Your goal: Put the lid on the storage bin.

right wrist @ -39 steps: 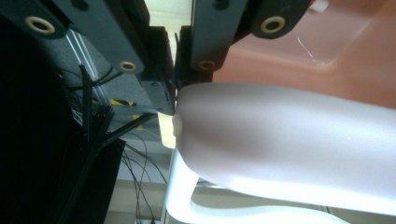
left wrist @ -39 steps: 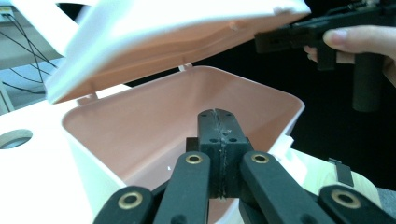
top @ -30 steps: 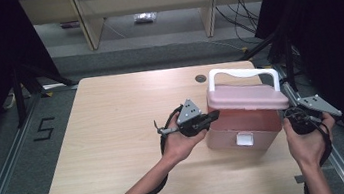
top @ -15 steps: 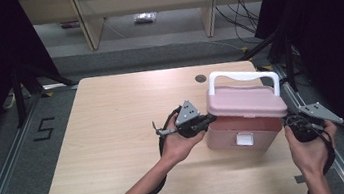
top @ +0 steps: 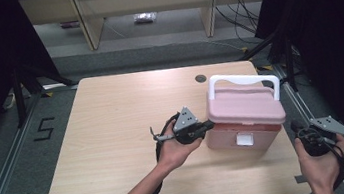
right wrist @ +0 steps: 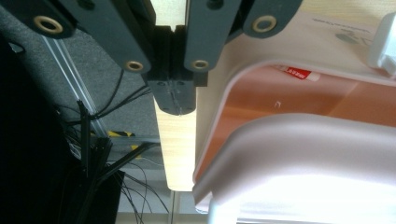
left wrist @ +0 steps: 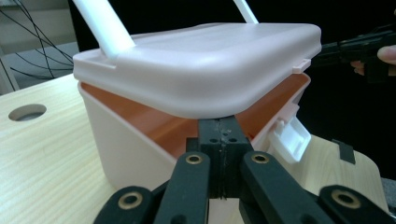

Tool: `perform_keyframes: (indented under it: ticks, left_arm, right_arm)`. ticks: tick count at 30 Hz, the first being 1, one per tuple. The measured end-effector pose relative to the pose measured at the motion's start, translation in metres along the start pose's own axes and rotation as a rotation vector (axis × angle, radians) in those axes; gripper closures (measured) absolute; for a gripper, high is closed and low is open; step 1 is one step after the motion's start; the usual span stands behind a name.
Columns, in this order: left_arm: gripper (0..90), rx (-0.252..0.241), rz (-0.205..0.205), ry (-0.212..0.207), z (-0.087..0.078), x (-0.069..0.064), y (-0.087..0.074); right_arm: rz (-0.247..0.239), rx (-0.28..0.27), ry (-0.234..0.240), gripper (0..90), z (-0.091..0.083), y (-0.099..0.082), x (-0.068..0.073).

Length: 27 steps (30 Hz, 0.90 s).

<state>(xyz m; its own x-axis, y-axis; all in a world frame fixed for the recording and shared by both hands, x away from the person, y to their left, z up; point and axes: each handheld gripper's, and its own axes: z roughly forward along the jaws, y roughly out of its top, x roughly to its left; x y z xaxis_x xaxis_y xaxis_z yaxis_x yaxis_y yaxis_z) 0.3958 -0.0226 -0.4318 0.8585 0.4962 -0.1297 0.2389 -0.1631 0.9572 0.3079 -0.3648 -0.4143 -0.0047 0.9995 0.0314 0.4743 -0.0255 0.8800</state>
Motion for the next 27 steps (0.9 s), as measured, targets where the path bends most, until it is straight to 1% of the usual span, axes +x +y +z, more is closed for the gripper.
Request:
perform_keyframes:
  ticks: [1,3,4,5,6,8,12,14,15,16,17,19,20,22,23,25,26,27]
  left_arm:
    - [90.0,0.004,-0.002,0.002,-0.001,0.0,-0.001]
    - [90.0,0.01,0.003,0.002,-0.004,0.0,-0.003]
    - [90.0,0.012,0.001,0.002,-0.006,0.0,-0.003]
    - [90.0,0.014,0.003,0.002,-0.007,0.0,-0.004]
    - [90.0,0.012,0.001,-0.001,-0.008,-0.001,-0.005]
    - [90.0,0.024,0.013,-0.006,-0.01,0.0,-0.006]
    - [90.0,0.022,0.004,-0.004,-0.015,0.001,-0.008]
    - [90.0,0.014,0.005,-0.005,-0.019,0.0,-0.007]
    - [90.0,0.012,0.011,-0.005,-0.021,0.001,-0.006]
    - [90.0,0.012,0.01,-0.001,-0.023,0.0,-0.005]
    - [90.0,0.007,0.014,-0.001,-0.025,0.001,-0.005]
    - [90.0,0.008,0.013,0.008,-0.028,0.004,-0.006]
    - [90.0,0.006,0.008,0.009,-0.029,0.005,-0.007]
    - [90.0,0.012,0.005,0.023,-0.033,0.007,-0.009]
    - [90.0,0.011,0.005,0.028,-0.036,0.009,-0.011]
    - [89.9,0.008,0.006,0.038,-0.042,0.012,-0.013]
    - [89.9,0.01,0.009,0.046,-0.045,0.014,-0.014]
    - [89.9,0.007,0.003,0.052,-0.047,0.016,-0.016]
  right_arm:
    - [-0.023,-0.015,0.008,90.0,0.001,-0.001,-0.002]
    - [-0.027,-0.018,0.001,90.0,-0.001,-0.002,-0.004]
    - [-0.02,-0.019,0.003,90.0,-0.001,-0.002,-0.004]
    - [-0.024,-0.011,0.011,90.0,-0.002,-0.002,-0.004]
    - [-0.021,-0.021,0.004,90.0,-0.002,-0.003,-0.004]
    - [-0.022,-0.014,-0.002,90.0,-0.002,-0.003,-0.004]
    - [-0.012,-0.024,-0.002,90.0,-0.001,-0.004,-0.004]
    - [0.004,-0.021,0.024,90.0,-0.001,-0.004,-0.003]
    - [-0.014,-0.046,-0.004,90.0,0.0,-0.005,-0.004]
    - [-0.011,-0.017,-0.005,90.0,-0.001,-0.004,-0.004]
    - [-0.007,-0.02,0.006,90.0,-0.001,-0.005,-0.005]
    - [0.013,-0.019,-0.005,90.0,0.0,-0.006,-0.004]
    - [-0.004,-0.022,0.003,90.0,0.001,-0.006,-0.005]
    - [-0.005,-0.013,-0.001,90.0,0.002,-0.007,-0.006]
    - [0.009,-0.002,0.015,90.0,0.001,-0.007,-0.005]
    - [0.009,-0.007,-0.004,90.0,0.003,-0.009,-0.005]
    - [0.003,-0.004,-0.004,90.0,0.004,-0.01,-0.006]
    - [0.002,-0.001,0.001,90.0,0.004,-0.011,-0.007]
